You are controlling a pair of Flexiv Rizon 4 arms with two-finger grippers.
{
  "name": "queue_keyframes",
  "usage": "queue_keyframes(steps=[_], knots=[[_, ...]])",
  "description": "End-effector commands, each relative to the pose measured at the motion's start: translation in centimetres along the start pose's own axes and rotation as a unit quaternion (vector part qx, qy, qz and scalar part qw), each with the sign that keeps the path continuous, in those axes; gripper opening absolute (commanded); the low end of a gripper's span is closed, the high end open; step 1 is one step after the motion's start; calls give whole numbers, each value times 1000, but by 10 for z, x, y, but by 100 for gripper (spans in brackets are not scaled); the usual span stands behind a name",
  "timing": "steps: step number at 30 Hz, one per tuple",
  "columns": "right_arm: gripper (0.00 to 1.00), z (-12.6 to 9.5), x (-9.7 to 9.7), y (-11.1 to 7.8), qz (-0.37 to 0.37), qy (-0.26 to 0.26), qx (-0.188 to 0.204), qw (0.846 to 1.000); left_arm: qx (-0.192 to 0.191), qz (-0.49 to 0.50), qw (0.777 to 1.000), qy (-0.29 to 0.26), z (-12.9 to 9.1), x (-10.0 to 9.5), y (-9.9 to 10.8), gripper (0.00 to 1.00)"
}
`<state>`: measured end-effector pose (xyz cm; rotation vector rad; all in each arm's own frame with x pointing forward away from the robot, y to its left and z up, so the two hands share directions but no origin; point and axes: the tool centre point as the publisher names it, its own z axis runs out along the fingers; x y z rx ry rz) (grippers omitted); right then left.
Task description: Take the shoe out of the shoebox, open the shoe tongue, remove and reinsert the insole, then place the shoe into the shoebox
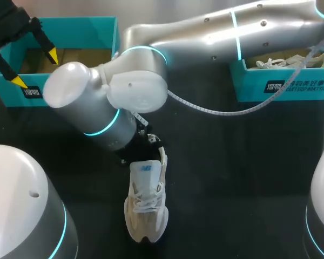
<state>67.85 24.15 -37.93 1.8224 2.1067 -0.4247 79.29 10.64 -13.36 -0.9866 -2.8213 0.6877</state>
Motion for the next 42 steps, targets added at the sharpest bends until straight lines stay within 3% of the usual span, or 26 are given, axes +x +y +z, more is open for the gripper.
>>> queue_keyframes(steps=[1, 5, 9, 15, 19, 33, 42], knots=[[0, 18, 4, -4, 294, 17, 4, 956, -1, 0, 1000, 2, -1, -1, 1, 100], [0, 21, 8, -2, 291, 49, -13, 955, -1, 0, 1000, 2, -1, -1, 1, 100], [0, 0, 7, -2, 294, 58, -43, 953, -1, 0, 1000, 2, -1, -1, 1, 100], [0, -28, -1, -2, 300, 33, -72, 950, -1, 0, 1000, 2, -1, -1, 1, 100], [0, -34, -6, 2, 306, 12, -76, 949, -1, 0, 1000, 2, -1, -1, 1, 100], [0, 0, -7, 8, 304, -14, -58, 951, -1, 0, 1000, 2, -1, -1, 1, 100], [0, 20, -5, 11, 306, 48, -77, 948, -1, 0, 1000, 2, -1, -1, 1, 100]])
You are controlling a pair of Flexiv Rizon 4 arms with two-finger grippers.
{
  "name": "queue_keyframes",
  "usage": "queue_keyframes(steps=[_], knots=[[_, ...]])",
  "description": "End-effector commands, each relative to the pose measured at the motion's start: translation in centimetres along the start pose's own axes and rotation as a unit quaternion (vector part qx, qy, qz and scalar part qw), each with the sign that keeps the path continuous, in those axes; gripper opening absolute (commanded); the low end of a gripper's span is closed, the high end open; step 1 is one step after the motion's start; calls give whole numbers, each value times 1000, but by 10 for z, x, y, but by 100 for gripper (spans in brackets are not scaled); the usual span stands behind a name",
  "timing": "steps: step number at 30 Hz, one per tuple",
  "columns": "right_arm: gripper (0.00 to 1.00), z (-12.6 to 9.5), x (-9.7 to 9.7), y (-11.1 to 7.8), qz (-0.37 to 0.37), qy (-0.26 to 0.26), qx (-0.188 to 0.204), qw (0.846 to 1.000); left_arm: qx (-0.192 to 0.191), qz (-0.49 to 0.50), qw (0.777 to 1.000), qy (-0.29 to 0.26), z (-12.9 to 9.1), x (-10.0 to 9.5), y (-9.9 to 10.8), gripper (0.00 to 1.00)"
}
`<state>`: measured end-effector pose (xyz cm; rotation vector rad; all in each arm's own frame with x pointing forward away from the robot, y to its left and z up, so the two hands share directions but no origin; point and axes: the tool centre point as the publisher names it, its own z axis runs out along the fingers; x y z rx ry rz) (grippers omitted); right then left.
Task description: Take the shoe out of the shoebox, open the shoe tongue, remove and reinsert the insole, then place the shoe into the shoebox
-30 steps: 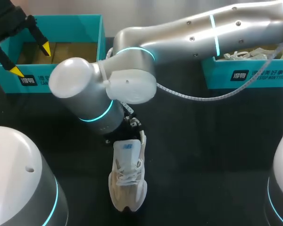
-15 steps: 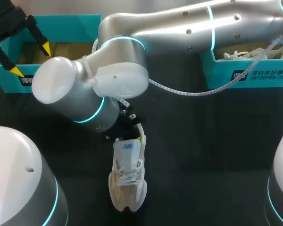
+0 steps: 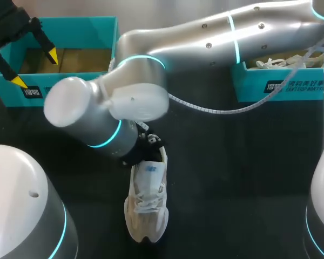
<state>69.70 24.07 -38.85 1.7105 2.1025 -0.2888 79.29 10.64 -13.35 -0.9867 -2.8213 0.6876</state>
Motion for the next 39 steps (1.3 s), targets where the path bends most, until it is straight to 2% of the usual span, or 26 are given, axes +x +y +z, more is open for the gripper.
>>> queue_keyframes(steps=[1, 4, 8, 13, 25, 29, 36, 39], knots=[[0, 9, -3, -7, 321, 40, -13, 946, -1, 0, 1000, 2, -1, -1, 1, 100], [0, 1, 0, -2, 315, 58, -19, 947, -1, 0, 1000, 2, -1, -1, 1, 100], [0, -24, -3, 5, 314, 64, -47, 946, -1, 0, 1000, 2, -1, -1, 1, 100], [0, -39, -9, 13, 306, 55, -69, 948, -1, 0, 1000, 2, -1, -1, 1, 100], [0, -24, -13, 34, 277, 33, -90, 956, -1, 0, 1000, 2, -1, -1, 1, 100], [0, -17, -12, 37, 275, 44, -86, 957, -1, 0, 1000, 2, -1, -1, 1, 100], [0, -18, -2, 41, 277, 62, -73, 956, -1, 0, 1000, 2, -1, -1, 1, 100], [0, -9, -1, 41, 276, 71, -66, 956, -1, 0, 1000, 2, -1, -1, 1, 100]])
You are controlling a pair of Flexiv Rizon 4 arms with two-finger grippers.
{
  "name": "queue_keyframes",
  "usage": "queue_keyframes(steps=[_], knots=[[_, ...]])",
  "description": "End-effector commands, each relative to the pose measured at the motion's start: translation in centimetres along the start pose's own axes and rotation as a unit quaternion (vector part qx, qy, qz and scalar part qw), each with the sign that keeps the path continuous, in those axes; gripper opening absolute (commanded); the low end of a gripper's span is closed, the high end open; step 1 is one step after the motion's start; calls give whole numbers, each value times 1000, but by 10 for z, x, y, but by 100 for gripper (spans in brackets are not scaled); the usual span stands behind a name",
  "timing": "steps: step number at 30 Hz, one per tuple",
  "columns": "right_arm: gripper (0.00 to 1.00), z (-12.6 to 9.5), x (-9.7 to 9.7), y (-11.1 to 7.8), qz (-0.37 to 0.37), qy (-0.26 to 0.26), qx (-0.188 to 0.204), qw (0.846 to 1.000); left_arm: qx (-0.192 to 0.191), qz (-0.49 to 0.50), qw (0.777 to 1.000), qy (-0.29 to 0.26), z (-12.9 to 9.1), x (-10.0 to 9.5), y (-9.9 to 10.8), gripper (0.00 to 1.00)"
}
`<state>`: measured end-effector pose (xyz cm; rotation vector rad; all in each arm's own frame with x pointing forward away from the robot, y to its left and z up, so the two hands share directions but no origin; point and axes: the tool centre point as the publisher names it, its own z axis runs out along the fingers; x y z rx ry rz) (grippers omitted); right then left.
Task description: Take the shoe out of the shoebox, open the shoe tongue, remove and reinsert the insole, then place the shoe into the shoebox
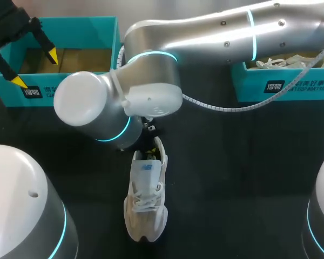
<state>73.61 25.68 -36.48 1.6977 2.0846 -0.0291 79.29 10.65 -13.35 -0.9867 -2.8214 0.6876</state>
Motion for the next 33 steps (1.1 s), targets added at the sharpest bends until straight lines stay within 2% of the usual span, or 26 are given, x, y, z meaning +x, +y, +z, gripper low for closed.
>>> queue_keyframes(steps=[1, 12, 17, 24, 27, 33], knots=[[0, 14, 1, -5, 256, 7, 5, 967, -1, 0, 1000, 2, -1, -1, 1, 100], [0, 48, 8, -14, 252, 43, 34, 966, -1, 0, 1000, 2, -1, -1, 1, 100], [0, 29, 13, -11, 246, 36, 24, 968, -1, 0, 1000, 2, -1, -1, 1, 100], [0, -1, 8, -14, 250, 35, 13, 967, -1, 0, 1000, 2, -1, -1, 1, 100], [0, -11, 3, -14, 250, 63, 22, 966, -1, 0, 1000, 2, -1, -1, 1, 100], [0, -22, -1, -18, 248, 86, 54, 964, -1, 0, 1000, 2, -1, -1, 1, 100]])
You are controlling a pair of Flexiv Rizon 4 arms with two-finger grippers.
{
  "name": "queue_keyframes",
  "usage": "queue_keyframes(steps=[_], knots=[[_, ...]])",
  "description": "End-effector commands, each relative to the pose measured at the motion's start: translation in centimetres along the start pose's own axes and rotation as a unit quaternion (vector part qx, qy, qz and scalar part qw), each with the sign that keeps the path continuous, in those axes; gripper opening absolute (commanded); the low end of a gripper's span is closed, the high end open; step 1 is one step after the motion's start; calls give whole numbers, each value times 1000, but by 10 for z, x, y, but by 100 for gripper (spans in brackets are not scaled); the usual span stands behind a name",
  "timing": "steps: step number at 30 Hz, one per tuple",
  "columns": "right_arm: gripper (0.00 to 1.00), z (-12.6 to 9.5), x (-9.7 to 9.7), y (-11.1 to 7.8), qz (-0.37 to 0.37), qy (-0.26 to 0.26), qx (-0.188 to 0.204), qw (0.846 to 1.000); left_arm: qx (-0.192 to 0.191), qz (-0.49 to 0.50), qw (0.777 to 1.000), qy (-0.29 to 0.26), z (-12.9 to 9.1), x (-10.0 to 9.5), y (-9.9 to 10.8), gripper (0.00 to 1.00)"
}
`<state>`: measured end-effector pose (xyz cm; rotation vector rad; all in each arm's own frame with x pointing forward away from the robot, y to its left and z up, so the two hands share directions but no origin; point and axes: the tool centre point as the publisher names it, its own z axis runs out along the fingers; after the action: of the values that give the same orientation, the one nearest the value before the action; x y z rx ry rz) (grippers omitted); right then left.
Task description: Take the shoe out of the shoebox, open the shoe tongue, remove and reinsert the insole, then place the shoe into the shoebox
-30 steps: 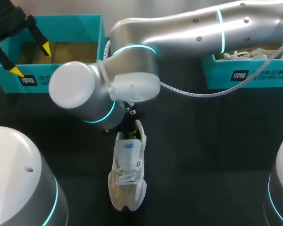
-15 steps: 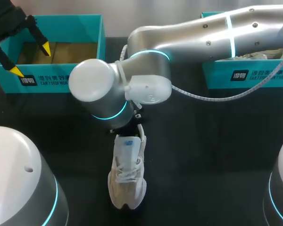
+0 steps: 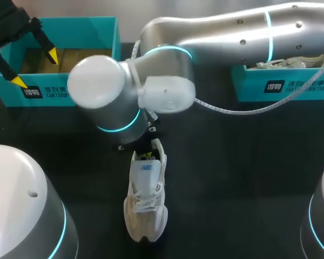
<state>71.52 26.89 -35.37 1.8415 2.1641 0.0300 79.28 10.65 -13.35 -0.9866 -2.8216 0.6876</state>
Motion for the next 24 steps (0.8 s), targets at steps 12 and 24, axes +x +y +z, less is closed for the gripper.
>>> queue_keyframes(steps=[12, 24], knots=[[0, 2, -4, -12, 222, 59, 50, 972, -1, 0, 1000, 2, -1, -1, 1, 100], [0, -5, 14, -23, 227, 53, 99, 968, -1, 0, 1000, 2, -1, -1, 1, 100]])
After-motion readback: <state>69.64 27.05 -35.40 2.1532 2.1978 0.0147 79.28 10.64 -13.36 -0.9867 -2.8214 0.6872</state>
